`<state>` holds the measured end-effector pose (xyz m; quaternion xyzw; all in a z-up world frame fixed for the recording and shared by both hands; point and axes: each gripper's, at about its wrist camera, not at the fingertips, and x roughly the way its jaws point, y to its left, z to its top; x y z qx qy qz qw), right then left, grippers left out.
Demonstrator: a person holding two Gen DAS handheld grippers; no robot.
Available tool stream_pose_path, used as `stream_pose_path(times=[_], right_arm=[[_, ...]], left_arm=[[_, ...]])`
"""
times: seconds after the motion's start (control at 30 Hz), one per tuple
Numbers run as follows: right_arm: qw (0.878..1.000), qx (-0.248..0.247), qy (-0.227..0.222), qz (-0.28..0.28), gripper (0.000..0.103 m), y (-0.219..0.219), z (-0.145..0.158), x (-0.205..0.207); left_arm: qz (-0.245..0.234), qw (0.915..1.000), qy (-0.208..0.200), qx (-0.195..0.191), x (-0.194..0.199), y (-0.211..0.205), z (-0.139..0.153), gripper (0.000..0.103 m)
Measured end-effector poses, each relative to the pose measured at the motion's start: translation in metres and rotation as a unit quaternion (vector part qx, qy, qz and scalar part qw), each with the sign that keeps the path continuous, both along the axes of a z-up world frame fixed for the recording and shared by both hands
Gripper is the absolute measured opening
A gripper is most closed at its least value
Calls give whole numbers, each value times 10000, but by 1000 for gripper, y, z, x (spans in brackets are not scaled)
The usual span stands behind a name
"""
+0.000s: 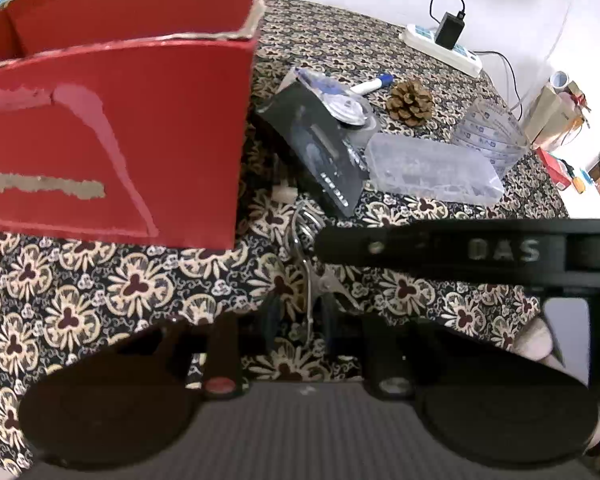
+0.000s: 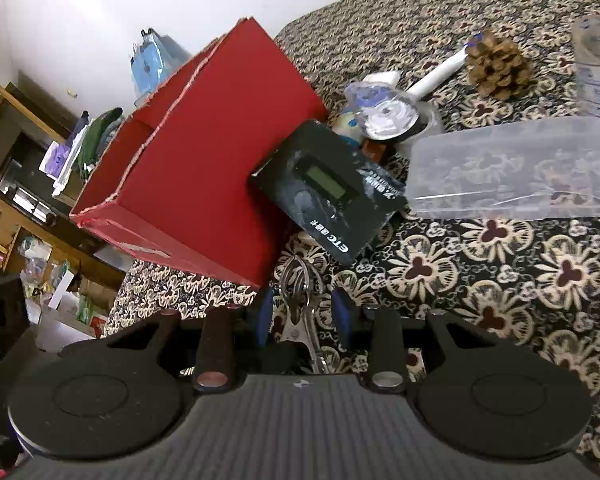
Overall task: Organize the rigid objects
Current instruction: 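Grasp the metal scissors by the handle loops with the right gripper, then carry the scissors over the red box with the right gripper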
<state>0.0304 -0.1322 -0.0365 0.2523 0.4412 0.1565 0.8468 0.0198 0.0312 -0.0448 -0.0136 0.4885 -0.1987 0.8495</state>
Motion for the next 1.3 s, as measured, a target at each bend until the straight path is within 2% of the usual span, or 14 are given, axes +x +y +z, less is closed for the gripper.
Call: stream_pose_path(times=[0.4,0.43,0.5,0.6,0.8,0.97,1.07,1.17,1.3], right_arm=[[9997,147,155,136,18,9,-11,3],[9997,117,131,170,16,11,-10,3],[9997,1,53,259,14,15,-9,1],[9997,-121,107,202,3,13,-9,-2],[9992,321,191,-105,1,-13,-1,-21],[9976,558,-183,-359,1,-29,27,-44],[9946,648,-602,-536,0,-33,53,-53],[9902,675,-1005,-692,0,-26,79,-54],[9821,733,-1524,-834,0,-6,112,-39]], left_arm=[[-206,9996,-111,148,-1,-12,-2,14],[-246,9996,-106,134,-2,-13,-2,10],[-280,9994,-136,165,-5,-16,-2,10],[-337,9990,-164,225,-10,-17,-2,9],[-650,9968,-410,211,-27,-26,16,7],[-885,9921,-887,11,-42,-29,48,8],[-1011,9867,-1265,-140,-44,-23,72,8],[-1121,9786,-1708,-268,-41,-10,99,8],[-1177,9696,-2094,-461,-22,17,131,8]])
